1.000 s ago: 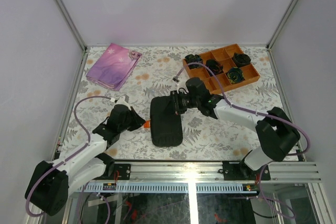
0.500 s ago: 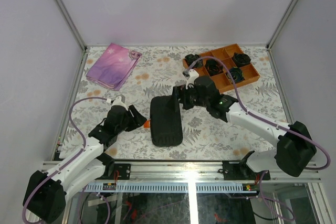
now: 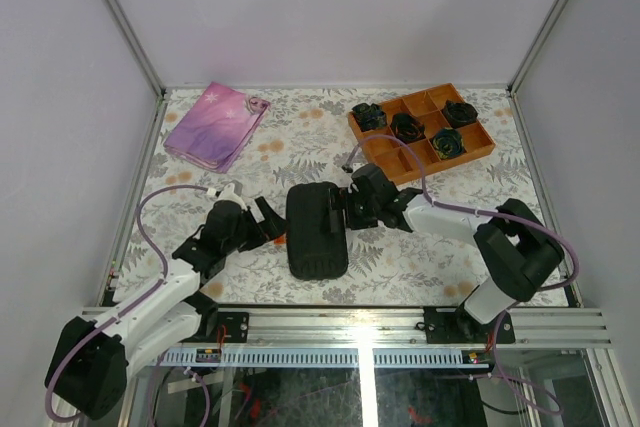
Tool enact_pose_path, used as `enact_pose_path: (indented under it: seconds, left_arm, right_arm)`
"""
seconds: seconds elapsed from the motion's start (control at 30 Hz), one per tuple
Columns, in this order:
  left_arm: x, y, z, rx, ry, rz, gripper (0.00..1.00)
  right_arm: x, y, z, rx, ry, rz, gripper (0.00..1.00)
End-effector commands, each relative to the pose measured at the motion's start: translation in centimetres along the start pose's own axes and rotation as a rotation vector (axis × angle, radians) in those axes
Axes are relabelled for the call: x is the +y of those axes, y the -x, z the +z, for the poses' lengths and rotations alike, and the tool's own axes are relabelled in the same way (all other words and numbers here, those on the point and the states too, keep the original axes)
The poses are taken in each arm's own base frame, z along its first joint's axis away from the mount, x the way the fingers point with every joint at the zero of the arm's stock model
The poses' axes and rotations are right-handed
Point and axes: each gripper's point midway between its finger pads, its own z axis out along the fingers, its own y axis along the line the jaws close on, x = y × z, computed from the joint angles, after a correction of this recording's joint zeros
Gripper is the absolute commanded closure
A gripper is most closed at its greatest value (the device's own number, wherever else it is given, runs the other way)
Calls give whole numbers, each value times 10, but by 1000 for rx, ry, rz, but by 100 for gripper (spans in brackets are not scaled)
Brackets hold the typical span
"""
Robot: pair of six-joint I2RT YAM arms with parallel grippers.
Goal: Sort the tools into containers
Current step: Close the storage box at the center of the board.
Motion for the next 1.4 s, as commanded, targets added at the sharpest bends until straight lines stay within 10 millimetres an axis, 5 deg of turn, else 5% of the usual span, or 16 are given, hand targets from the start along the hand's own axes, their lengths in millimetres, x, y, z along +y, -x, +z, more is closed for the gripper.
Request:
enact_pose_path:
  seconds: [0.0,0.23,0.57,0.83,1.37]
  left_arm:
    - [-8,-3,5,1,-57,-7,4]
    - [15,-7,10,8,46,-78,10]
    - [24,-10,12,24,40,-115,37]
    - [26,-18,23,70,25,-94,56]
    - [25,-30,34,113,-34,-77,68]
  right_arm:
    - [9,5,10,11,32,7,0]
    - [-39,-16,20,94,-185,-15,14]
    - [-81,-32,7,160,-262,-28,47]
    - [-77,-31,6,173,-196,-34,55]
    - [-65,-33,9,198,-128,-29,64]
